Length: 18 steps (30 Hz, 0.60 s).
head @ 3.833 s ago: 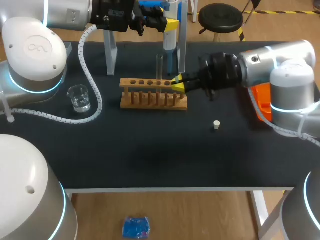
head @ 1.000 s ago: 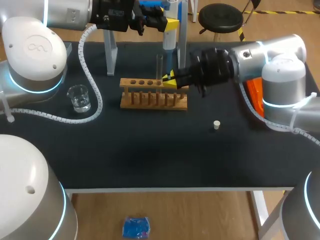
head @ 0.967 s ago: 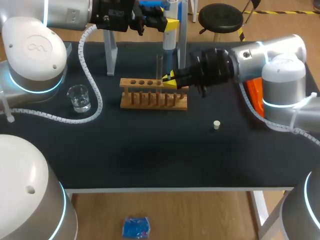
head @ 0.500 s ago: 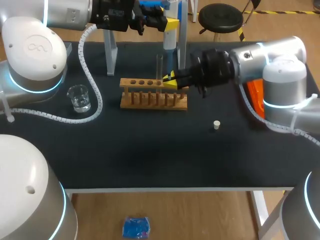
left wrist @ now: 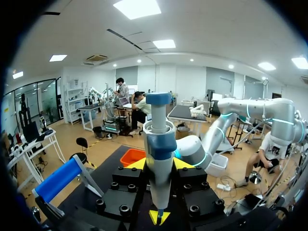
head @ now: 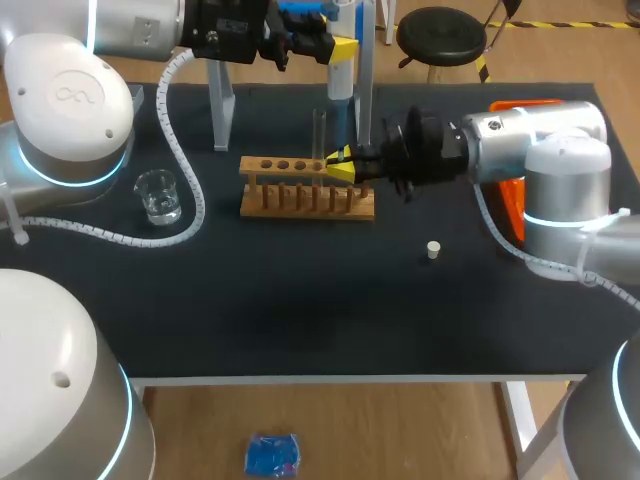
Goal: Invert the test tube, pick up the pipette, mount the tip to pipette, aspirate from beaker and dispense into the tube, eject the tip, return the pipette, and cap with the stopper.
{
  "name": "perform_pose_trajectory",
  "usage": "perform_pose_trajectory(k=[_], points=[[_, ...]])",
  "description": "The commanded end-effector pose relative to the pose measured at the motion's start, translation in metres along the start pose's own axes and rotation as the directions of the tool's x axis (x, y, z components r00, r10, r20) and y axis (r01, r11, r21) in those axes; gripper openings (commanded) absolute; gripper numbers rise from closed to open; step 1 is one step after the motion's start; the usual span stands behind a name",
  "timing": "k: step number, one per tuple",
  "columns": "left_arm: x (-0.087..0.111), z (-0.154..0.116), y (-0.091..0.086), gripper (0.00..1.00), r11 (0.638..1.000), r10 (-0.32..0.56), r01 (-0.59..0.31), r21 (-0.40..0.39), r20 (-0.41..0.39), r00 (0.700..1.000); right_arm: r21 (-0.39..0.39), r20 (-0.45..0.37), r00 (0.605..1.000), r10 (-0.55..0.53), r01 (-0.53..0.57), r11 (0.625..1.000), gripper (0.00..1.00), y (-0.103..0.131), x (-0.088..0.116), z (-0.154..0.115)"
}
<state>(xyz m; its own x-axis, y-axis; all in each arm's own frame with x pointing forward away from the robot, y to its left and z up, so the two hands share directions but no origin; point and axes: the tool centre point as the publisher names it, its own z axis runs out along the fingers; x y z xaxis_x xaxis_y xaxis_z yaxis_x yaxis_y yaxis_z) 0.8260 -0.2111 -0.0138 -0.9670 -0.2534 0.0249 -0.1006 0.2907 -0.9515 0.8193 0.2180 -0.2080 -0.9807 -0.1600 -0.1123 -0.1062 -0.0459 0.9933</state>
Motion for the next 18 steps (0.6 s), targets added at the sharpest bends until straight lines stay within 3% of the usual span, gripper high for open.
perform_pose_trajectory(k=[1,18], points=[[0.0006,-0.0018,0.0006,0.00,1.000,0.000,0.000,0.002,-0.001,1.000,-0.021,0.011,1.000,0.014,-0.013,1.000,0.00,-0.0022,0.0016,0.0001],[0.0006,-0.0018,0.0006,0.00,1.000,0.000,0.000,0.002,-0.001,1.000,-0.048,0.052,0.999,-0.006,0.008,0.999,0.00,0.0039,-0.0048,0.0011]])
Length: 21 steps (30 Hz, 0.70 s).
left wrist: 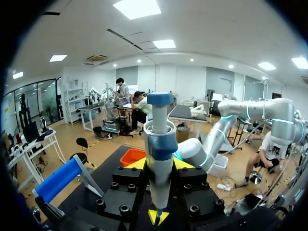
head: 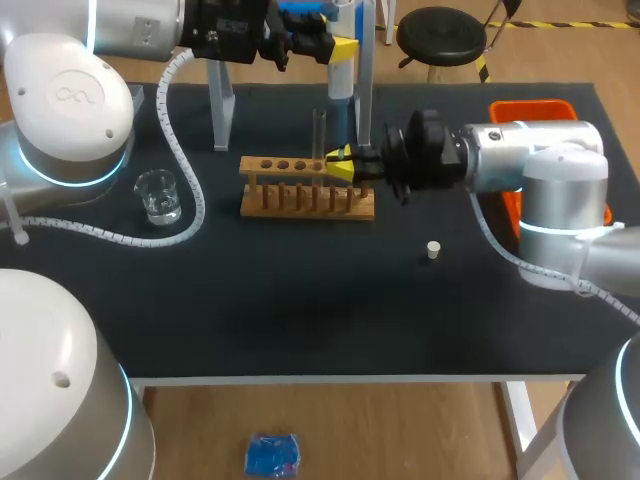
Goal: Invert the test tube, pick up the pipette, mount the tip to pipette, aspirate from beaker and dispense into the tube, eject the tip, return the pipette, and cap with the stopper.
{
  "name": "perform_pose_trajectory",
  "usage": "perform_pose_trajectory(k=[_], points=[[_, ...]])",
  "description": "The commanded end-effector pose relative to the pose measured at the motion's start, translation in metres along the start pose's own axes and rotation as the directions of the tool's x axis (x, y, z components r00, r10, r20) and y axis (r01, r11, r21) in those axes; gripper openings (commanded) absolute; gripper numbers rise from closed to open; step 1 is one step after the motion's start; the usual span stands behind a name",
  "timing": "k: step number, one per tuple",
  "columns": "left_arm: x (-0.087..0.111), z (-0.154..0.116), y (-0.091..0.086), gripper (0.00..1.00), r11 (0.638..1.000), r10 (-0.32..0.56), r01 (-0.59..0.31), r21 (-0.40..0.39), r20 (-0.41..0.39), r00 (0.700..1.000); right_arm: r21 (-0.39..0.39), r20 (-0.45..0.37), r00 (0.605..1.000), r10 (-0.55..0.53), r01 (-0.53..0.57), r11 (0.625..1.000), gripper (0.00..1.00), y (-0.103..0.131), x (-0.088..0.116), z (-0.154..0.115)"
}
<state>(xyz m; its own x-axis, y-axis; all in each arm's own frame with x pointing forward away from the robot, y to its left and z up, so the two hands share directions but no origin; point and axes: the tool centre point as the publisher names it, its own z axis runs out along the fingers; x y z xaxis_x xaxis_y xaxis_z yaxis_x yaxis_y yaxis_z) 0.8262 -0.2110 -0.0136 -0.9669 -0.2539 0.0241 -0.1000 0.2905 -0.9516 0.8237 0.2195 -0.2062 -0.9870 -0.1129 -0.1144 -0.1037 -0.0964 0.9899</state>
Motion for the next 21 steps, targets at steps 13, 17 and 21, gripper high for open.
perform_pose_trajectory(k=[13,17,21], points=[[0.0008,-0.0016,0.0008,0.00,1.000,0.000,0.000,0.002,-0.001,1.000,-0.008,0.009,1.000,0.012,-0.012,1.000,0.00,0.0080,-0.0010,0.0012],[0.0008,-0.0016,0.0008,0.00,1.000,0.000,0.000,0.002,-0.001,1.000,-0.012,0.006,1.000,0.029,-0.029,1.000,0.00,0.0098,-0.0013,0.0016],[0.0008,-0.0016,0.0008,0.00,1.000,0.000,0.000,0.002,-0.001,1.000,-0.011,0.008,0.999,0.040,-0.040,0.999,0.00,0.0100,-0.0011,0.0017]])
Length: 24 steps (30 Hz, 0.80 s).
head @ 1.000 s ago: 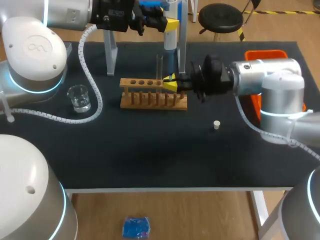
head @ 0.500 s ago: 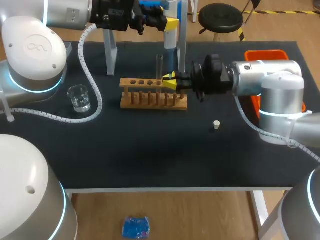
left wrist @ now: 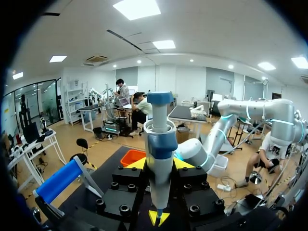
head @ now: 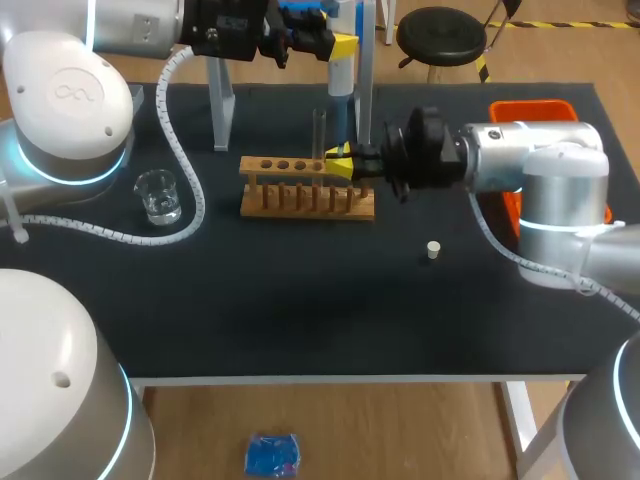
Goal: Invert the test tube, pick up the pipette, mount the tip to pipette, aspirate from beaker and dispense into the tube, eject the tip, return the pipette, and cap with the stopper.
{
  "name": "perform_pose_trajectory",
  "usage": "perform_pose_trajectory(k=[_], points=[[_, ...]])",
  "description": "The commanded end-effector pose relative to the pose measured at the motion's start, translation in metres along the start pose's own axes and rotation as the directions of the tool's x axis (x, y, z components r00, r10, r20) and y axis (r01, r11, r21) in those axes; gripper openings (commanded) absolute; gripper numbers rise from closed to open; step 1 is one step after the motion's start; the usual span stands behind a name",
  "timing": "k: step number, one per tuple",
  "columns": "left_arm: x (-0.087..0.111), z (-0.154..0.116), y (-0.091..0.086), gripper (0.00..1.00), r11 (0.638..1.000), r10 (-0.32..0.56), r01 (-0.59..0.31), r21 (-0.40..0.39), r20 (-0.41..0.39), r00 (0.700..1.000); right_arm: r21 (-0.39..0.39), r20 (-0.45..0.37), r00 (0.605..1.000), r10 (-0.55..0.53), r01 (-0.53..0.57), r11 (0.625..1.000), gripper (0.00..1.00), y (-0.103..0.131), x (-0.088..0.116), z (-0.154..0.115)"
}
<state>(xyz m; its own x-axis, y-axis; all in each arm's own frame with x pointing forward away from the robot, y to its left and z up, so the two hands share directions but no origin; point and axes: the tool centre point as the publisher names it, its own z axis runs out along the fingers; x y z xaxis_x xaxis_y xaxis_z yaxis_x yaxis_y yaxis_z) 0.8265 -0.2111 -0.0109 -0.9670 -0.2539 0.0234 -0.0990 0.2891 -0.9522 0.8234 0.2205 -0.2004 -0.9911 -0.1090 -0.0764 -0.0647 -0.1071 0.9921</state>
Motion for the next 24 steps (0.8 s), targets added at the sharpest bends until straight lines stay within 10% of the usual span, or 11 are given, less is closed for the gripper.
perform_pose_trajectory(k=[1,24], points=[[0.001,-0.001,0.003,0.00,1.000,-0.001,0.001,0.000,-0.002,1.000,0.002,0.000,1.000,0.014,-0.014,1.000,0.00,0.004,0.000,0.000],[0.001,-0.001,0.003,0.00,1.000,-0.001,0.001,0.000,-0.002,1.000,0.013,0.011,1.000,-0.007,0.007,1.000,0.00,0.019,-0.005,-0.003]])
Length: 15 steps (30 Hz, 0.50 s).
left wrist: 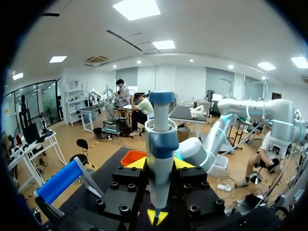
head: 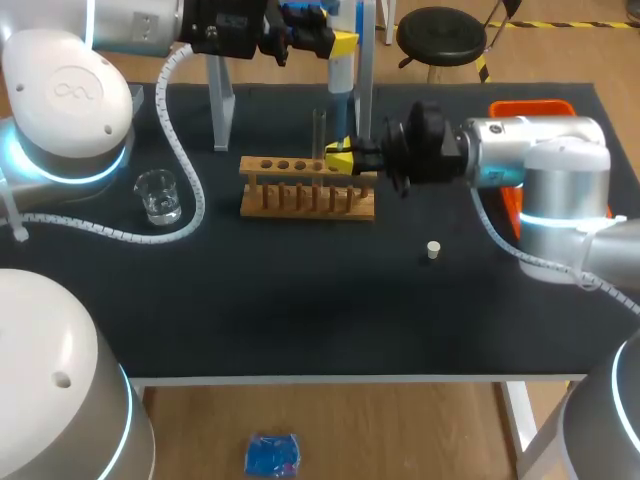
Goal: Invert the test tube, pick up the pipette, mount the tip to pipette, aspirate from beaker and dispense into the tube, eject the tip, return the pipette, and cap with the stopper.
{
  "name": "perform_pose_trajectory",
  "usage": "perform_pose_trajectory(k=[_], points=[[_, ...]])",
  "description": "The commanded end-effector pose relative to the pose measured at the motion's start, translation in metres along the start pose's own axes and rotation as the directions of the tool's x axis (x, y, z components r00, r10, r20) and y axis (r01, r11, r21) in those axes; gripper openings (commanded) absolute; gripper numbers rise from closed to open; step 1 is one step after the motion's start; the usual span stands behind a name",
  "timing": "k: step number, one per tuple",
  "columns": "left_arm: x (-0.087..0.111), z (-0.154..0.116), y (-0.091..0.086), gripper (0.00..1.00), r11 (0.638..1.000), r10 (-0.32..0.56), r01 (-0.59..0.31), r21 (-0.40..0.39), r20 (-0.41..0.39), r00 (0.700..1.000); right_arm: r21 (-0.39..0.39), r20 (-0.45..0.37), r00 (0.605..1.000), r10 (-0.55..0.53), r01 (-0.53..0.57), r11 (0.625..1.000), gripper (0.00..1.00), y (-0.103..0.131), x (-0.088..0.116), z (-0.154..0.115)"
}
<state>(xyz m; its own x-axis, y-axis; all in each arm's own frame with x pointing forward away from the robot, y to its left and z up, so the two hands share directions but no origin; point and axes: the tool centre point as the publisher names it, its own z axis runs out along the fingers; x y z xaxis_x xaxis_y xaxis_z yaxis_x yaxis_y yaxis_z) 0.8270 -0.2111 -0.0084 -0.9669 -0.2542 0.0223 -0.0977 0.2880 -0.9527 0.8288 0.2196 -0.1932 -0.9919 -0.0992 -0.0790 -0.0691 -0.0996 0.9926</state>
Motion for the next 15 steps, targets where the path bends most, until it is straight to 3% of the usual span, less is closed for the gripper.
perform_pose_trajectory(k=[1,8,10,11,15], points=[[0.0014,-0.0003,0.0059,0.00,1.000,-0.002,0.002,-0.002,-0.002,1.000,0.004,0.002,1.000,-0.006,0.006,1.000,0.00,0.0135,0.0006,-0.0022],[0.0014,-0.0003,0.0059,0.00,1.000,-0.002,0.002,-0.002,-0.002,1.000,0.010,-0.006,1.000,-0.017,0.017,1.000,0.00,0.0192,0.0017,-0.0026],[0.0014,-0.0003,0.0059,0.00,1.000,-0.002,0.002,-0.002,-0.002,1.000,0.013,-0.003,1.000,-0.016,0.016,1.000,0.49,0.0193,0.0022,-0.0027],[0.0014,-0.0003,0.0059,0.00,1.000,-0.002,0.002,-0.002,-0.002,1.000,0.014,-0.002,1.000,-0.016,0.016,1.000,1.00,0.0192,0.0024,-0.0028],[0.0014,-0.0003,0.0059,0.00,1.000,-0.002,0.002,-0.002,-0.002,1.000,0.019,0.002,1.000,-0.011,0.011,1.000,1.00,0.0179,0.0031,-0.0034]])
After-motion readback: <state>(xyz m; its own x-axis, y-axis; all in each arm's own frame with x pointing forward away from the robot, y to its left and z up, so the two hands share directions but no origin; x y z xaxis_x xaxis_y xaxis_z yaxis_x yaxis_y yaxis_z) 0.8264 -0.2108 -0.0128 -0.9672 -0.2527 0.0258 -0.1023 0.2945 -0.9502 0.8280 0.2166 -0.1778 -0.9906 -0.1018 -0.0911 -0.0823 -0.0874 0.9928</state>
